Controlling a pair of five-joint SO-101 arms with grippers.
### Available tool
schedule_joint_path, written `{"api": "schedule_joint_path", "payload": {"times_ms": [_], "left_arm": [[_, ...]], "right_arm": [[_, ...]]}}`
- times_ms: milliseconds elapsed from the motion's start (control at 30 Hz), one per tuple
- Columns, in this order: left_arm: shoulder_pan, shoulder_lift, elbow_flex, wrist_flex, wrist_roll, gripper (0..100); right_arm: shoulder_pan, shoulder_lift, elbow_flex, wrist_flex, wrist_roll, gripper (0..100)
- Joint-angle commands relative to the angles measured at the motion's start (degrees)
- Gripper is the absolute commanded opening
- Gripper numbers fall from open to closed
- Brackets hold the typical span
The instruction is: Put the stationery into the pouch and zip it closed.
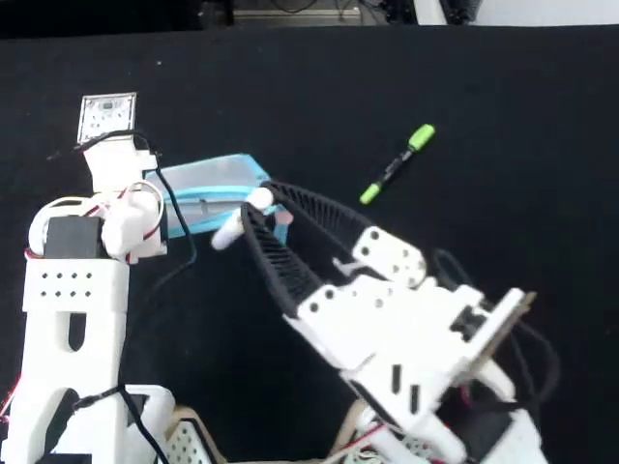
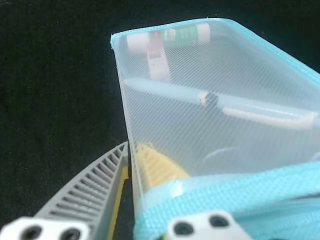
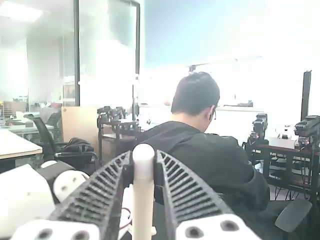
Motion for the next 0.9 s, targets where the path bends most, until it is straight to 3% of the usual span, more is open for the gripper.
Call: {"api": "schedule_joint_path", "payload": {"times_ms": [0,267,667,867], "left_arm": [[0.0,0.8,1.9,-0.3,0.5,3],[0.0,0.8,1.9,-0.3,0.5,3],[0.1,0.8,1.9,-0.3,0.5,3],[0.2,0.8,1.9,-0.3,0.5,3]], "right_arm": [[-0.4,-1.2,8.4,-9.9,0.7,1.1],[-0.3,-1.2,16.2,-21.4,0.7,1.1],[0.0,-1.1,14.4,-23.2,0.7,1.1],[6.9,-1.1,16.0,-26.3,0.5,1.1]]}}
